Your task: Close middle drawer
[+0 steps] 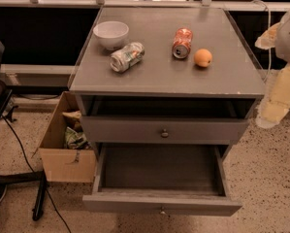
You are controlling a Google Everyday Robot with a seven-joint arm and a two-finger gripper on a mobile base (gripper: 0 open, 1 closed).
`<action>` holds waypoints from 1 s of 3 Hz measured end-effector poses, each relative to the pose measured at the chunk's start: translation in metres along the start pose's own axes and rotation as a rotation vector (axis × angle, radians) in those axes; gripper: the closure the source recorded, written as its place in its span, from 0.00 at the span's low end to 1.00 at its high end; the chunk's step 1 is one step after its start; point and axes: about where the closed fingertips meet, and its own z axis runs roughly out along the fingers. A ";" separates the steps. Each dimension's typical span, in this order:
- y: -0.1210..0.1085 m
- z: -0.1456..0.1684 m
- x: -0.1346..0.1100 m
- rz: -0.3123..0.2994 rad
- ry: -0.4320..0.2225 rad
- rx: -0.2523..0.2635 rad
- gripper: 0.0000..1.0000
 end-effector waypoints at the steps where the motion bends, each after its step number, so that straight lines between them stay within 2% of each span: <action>1: 0.001 0.002 0.000 0.004 -0.005 -0.001 0.00; 2: 0.013 0.023 0.004 0.046 -0.061 -0.021 0.00; 3: 0.033 0.049 0.013 0.105 -0.116 -0.031 0.18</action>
Offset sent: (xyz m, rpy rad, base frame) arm -0.0124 0.0041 -0.0595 0.1596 0.0408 -0.0528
